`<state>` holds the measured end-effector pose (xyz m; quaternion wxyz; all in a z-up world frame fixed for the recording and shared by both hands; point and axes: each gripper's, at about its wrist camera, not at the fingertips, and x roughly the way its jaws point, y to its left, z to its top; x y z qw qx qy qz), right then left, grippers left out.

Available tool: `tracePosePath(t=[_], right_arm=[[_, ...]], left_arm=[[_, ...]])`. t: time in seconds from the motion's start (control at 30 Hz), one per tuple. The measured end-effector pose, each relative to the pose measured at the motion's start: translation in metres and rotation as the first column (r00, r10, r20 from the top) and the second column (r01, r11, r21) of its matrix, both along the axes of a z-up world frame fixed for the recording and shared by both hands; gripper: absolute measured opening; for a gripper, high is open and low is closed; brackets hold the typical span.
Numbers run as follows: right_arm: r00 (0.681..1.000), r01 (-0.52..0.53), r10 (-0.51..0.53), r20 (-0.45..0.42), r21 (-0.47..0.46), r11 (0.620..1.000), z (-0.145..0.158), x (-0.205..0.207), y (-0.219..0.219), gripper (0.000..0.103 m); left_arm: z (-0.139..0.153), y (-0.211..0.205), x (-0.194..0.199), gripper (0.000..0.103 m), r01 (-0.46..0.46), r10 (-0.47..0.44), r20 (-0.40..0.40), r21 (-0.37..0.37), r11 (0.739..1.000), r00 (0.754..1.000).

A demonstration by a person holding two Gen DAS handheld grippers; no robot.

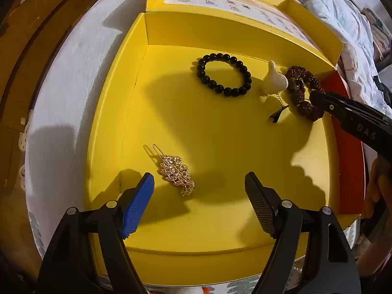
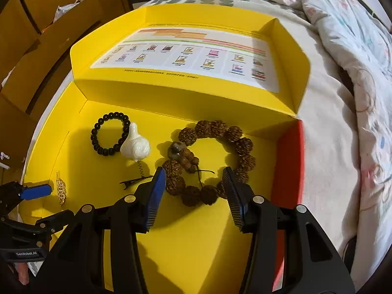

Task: Organize jewelry
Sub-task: 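Move left tool to gold brooch while right tool approaches brown bead bracelet, then close left tool on gold brooch while right tool closes on brown bead bracelet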

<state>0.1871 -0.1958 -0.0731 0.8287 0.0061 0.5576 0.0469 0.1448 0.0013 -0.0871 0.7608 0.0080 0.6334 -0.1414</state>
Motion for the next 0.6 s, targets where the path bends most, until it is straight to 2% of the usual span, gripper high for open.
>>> tracePosePath(t=[0.17,0.27,0.3,0.33,0.6], right_arm=[[0.999,-0.047,0.046,-0.013,-0.045,0.998,-0.007,0.005,0.014,0.051],[0.998,-0.065,0.063,-0.025,-0.101,0.993,-0.014,0.007,0.021,0.051],[0.998,-0.063,0.06,-0.028,-0.111,0.992,-0.016,0.008,0.022,0.051],[0.998,-0.059,0.056,-0.031,-0.109,0.992,-0.018,0.009,0.022,0.051],[0.997,-0.067,0.063,-0.037,-0.116,0.991,-0.027,0.013,0.025,0.052]], left_arm=[[-0.001,0.0,0.0,0.071,-0.001,0.001,0.007,0.02,1.0,1.0],[-0.001,-0.001,0.0,0.061,0.002,-0.002,0.02,0.035,0.999,1.0],[-0.001,-0.003,0.001,0.051,0.006,-0.007,0.018,0.033,0.999,1.0],[-0.003,-0.003,0.001,0.048,0.011,-0.011,0.0,0.014,1.0,1.0],[-0.007,-0.006,0.001,0.048,0.016,-0.016,0.004,0.018,1.0,1.0]])
